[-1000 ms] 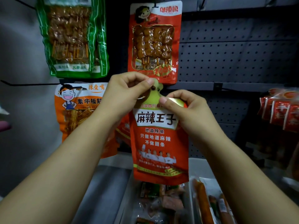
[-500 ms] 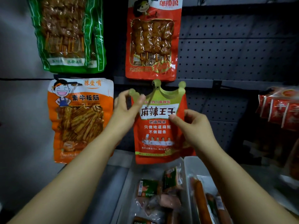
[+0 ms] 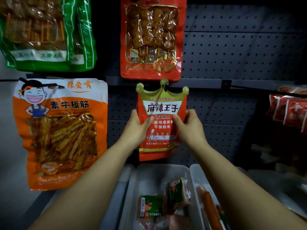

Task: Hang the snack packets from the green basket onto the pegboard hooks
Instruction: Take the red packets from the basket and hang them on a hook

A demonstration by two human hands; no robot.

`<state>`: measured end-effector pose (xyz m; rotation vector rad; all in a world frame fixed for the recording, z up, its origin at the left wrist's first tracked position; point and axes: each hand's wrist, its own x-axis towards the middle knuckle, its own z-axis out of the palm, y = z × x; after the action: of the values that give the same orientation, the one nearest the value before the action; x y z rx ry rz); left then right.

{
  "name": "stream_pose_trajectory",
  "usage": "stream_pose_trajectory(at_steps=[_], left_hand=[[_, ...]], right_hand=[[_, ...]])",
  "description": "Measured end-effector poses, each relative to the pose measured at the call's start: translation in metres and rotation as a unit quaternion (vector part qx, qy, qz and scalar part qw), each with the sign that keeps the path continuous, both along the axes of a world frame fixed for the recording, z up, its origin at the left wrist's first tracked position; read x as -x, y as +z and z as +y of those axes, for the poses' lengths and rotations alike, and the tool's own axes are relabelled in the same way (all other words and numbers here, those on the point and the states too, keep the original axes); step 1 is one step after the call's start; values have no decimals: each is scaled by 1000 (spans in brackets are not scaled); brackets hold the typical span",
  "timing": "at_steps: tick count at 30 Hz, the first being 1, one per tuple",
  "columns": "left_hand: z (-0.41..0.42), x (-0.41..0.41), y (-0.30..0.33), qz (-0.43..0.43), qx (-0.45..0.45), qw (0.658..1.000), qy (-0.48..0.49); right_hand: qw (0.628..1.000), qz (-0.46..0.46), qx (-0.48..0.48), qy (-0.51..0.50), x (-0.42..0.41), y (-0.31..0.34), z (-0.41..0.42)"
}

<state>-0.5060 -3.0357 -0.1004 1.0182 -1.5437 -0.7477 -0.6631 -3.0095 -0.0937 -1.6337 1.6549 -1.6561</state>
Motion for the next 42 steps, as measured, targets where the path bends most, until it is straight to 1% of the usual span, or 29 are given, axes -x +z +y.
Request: stream_pose_trajectory(at_steps=[3, 6, 8, 10, 12, 14, 17, 21, 23, 25, 27, 29, 32, 34, 37, 39, 42], left_hand=[[-18, 7, 5, -22, -12, 1000, 9], [-33, 13, 11, -49, -23, 997, 46], [-41, 15, 13, -47, -43, 997, 43], [-46, 15, 12, -40, -73, 996, 18], [-49, 13, 9, -38, -90, 995, 12], [-49, 13, 5, -23, -89, 995, 31], [-41, 11, -8, 9, -52, 996, 67], [-12, 8, -28, -26, 78, 988, 134], [10, 12, -36, -25, 120, 982, 141], [35, 22, -42, -11, 126, 986, 107], [64, 40, -47, 27, 106, 994, 22], [97, 64, -56, 47, 86, 993, -60], [145, 111, -80, 27, 49, 987, -149], [178, 150, -106, 25, 10, 978, -205], [224, 213, -155, 17, -54, 958, -280], [254, 252, -193, -2, -100, 942, -320], [295, 310, -250, -56, -166, 914, -366]], right_hand=[[1000, -3, -13, -19, 0, 3, -22], [999, -9, -24, -40, 0, 7, -39], [998, -18, -31, -46, 2, 8, -47], [998, -21, -31, -47, 3, 8, -50], [998, -7, -27, -48, 3, 6, -50], [998, 15, -38, -44, 4, 0, -46], [999, 19, -35, -28, 11, -16, -36], [999, -13, -34, -14, 20, -34, -11], [999, -39, -27, -15, 25, -41, 7], [998, -61, -9, -8, 36, -46, 32], [998, -64, 0, 27, 53, -52, 64], [998, -43, 0, 56, 79, -64, 107], [999, 5, -14, 52, 130, -93, 180], [999, 10, -43, 13, 173, -120, 234], [990, -30, -104, -86, 240, -171, 314], [975, -65, -158, -141, 284, -209, 362], [942, -70, -250, -212, 344, -266, 425]])
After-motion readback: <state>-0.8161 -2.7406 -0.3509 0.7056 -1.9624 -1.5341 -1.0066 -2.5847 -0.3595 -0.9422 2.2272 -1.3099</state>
